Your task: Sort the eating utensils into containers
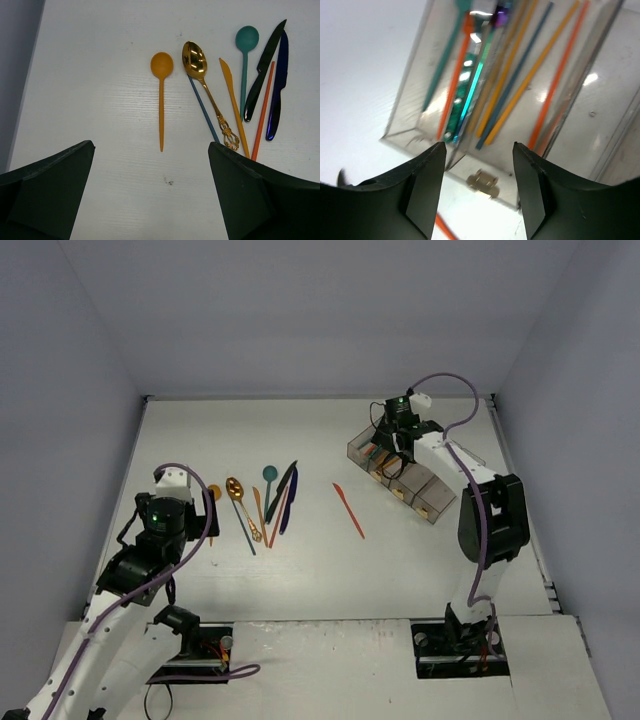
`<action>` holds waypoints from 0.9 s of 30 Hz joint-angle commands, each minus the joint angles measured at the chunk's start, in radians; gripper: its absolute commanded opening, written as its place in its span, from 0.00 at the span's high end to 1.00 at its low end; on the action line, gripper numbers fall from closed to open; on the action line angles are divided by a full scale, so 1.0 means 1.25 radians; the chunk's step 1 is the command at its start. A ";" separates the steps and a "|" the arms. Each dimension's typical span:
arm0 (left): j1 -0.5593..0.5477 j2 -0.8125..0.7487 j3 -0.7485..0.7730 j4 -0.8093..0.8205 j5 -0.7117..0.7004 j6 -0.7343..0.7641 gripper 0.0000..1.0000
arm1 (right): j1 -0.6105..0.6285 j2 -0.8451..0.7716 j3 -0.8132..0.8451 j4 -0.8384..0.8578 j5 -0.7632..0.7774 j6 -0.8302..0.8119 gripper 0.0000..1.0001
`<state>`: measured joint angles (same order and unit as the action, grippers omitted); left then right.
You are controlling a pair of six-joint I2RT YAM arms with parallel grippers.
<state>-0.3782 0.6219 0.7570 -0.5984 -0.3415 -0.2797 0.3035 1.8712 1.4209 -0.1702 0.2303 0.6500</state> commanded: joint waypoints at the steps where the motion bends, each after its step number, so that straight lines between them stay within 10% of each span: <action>1: 0.003 0.033 0.008 0.083 0.110 0.032 0.02 | 0.061 -0.142 -0.023 0.018 0.005 -0.108 0.47; 7: -0.030 0.184 0.036 0.091 0.266 0.027 0.03 | 0.076 -0.274 -0.153 0.029 -0.036 -0.144 0.46; 13: -0.185 0.360 0.087 0.098 0.205 -0.025 0.03 | 0.070 -0.441 -0.243 0.031 -0.057 -0.180 0.46; 27: -0.219 0.582 0.121 0.202 0.200 -0.121 0.28 | 0.054 -0.652 -0.420 0.026 -0.115 -0.161 0.46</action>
<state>-0.6368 1.3266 0.8433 -0.4331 -0.0772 -0.3987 0.3836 1.0935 0.9308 -0.1689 0.1192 0.4425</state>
